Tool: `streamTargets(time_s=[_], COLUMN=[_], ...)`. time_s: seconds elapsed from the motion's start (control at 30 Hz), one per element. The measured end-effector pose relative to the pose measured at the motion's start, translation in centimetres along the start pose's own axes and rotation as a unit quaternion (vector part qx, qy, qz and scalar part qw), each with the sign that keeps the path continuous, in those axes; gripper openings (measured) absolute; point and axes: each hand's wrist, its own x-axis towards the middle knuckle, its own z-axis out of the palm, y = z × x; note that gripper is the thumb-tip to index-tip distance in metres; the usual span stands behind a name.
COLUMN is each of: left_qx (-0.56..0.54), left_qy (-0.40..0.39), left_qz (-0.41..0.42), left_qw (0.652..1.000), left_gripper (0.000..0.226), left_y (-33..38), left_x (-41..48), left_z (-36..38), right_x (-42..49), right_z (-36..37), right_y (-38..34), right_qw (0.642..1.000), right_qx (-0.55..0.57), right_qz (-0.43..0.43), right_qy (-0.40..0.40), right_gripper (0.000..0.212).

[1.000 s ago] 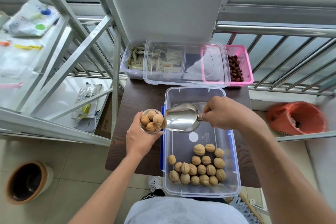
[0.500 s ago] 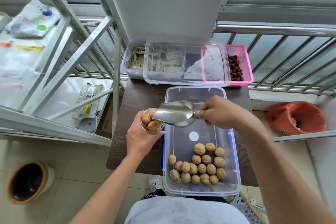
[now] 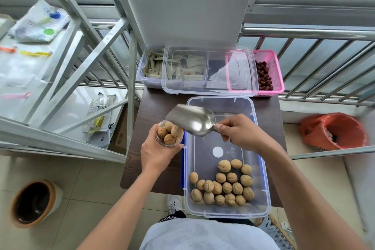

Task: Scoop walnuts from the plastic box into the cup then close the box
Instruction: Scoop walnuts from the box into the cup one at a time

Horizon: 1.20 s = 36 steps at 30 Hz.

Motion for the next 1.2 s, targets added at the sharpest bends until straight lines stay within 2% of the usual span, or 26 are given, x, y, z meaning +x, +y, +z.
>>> streamTargets(time_s=[0.07,0.17,0.33,0.43,0.53,0.67,0.77,0.93,1.07,1.2], left_qx=[0.01,0.022,0.041,0.045,0.049,0.057,0.052,0.053,0.051,0.053], left_qy=[-0.005,-0.01,-0.015,-0.024,-0.021,-0.01,-0.013,-0.019,-0.026,-0.03], left_qz=[0.002,0.003,0.007,0.012,0.008,0.007,0.01,0.012,0.013,0.019], left_qw=[1.0,1.0,0.999,0.999,0.999,0.998,0.998,0.998,0.998,0.998], left_gripper=[0.076,0.08,0.081,0.077,0.078,0.08,0.081,0.082,0.081,0.079], left_y=[0.1,-0.1,-0.4,-0.5,-0.6,-0.8,-0.9,-0.9,-0.9,-0.9], left_x=[0.0,-0.3,-0.5,-0.5,-0.4,-0.4,-0.3,-0.3,-0.2,-0.3], left_z=[-0.1,0.0,0.4,0.3,0.2,0.4,0.6,0.5,0.3,0.2], right_x=[0.0,-0.4,-0.4,0.3,1.2,1.2,0.7,0.2,0.0,-0.2], right_z=[-0.5,-1.4,0.4,2.7,3.9,4.1,3.9,3.4,2.0,0.3], right_y=[0.9,2.5,5.3,6.5,7.3,8.7,9.3,8.5,8.8,9.1], right_qw=[0.999,0.991,0.946,0.935,0.941,0.957,0.966,0.973,0.981,0.991], right_qx=[0.001,-0.093,-0.246,-0.288,-0.271,-0.189,-0.162,-0.168,-0.156,-0.089], right_qz=[0.02,0.089,0.176,0.166,0.151,0.16,0.152,0.117,0.08,0.064], right_qy=[0.026,0.026,-0.113,-0.127,-0.132,-0.151,-0.132,-0.104,-0.086,-0.075], right_gripper=[0.045,0.042,0.022,0.026,0.03,0.031,0.033,0.053,0.024,0.03])
